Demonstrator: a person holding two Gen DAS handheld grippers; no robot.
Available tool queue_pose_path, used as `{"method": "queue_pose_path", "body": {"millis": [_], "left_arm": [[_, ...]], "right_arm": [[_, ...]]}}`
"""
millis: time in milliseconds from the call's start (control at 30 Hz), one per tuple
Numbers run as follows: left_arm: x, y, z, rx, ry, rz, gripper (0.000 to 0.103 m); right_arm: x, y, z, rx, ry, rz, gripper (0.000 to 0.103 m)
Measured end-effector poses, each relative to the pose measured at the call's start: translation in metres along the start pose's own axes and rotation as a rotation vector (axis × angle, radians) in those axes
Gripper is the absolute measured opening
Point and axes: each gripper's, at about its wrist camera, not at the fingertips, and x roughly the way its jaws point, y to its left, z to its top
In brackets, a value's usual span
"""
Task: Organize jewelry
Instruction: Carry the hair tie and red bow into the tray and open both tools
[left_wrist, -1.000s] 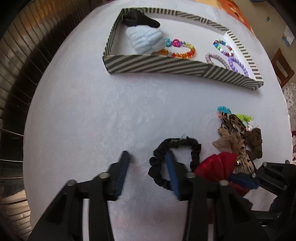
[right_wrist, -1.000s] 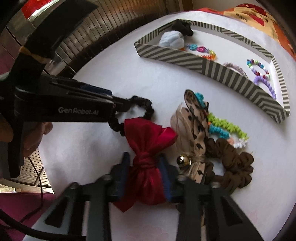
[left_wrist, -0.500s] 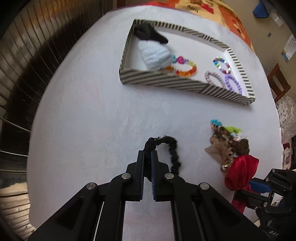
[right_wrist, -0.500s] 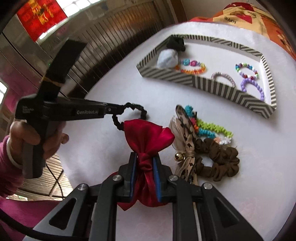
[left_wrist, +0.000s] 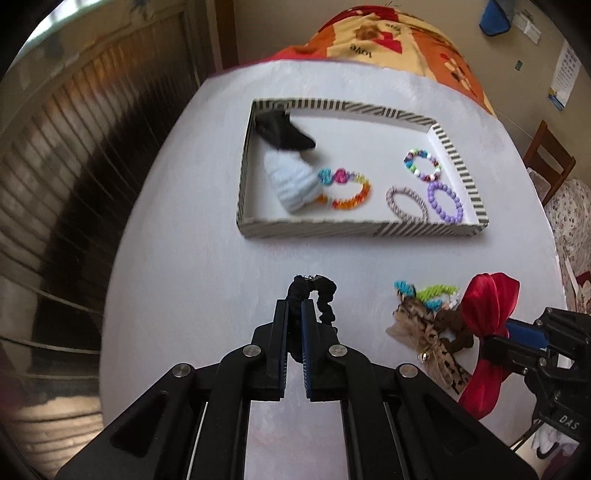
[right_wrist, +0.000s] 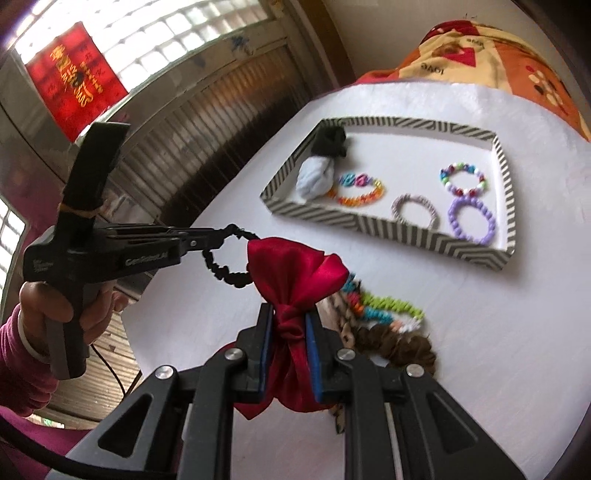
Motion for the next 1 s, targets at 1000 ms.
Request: {"method": "queue_pose_path", "body": {"millis": [1000], "left_arm": [[0.042,-0.025,0.167,0.073,-0.048,-0.063,0.000]], "right_arm": [[0.044,-0.085,0.123,0.089,-0.050,-0.158,0.017]]}}
